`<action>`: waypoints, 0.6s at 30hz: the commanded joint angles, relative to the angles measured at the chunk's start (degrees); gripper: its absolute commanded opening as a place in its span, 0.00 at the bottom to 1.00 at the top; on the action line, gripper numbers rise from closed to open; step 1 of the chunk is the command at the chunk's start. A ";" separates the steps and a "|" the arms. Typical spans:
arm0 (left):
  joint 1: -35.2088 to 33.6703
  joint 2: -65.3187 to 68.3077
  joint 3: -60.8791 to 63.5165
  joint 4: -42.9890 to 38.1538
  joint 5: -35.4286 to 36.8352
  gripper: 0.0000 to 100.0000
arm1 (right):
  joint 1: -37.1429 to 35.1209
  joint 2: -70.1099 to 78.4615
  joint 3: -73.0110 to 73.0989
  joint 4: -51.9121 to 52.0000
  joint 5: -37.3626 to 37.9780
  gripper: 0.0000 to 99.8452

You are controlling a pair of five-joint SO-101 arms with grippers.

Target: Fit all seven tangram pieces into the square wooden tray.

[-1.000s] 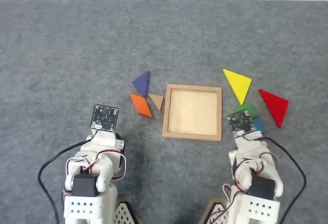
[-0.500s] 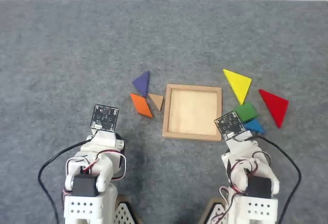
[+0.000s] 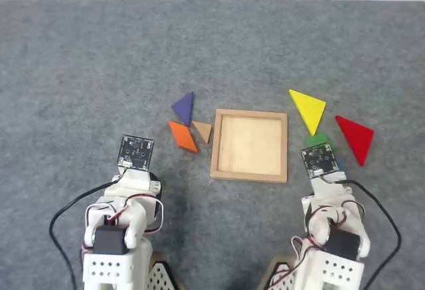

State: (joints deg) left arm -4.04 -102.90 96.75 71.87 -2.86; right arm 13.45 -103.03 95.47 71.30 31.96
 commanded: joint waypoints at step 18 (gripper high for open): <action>-0.26 -0.97 -0.31 0.26 -0.44 0.05 | -1.36 0.13 -16.88 0.31 0.97 0.01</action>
State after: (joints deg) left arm -4.04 -102.90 96.75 71.87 -2.86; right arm 14.07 -103.12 85.36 70.95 31.96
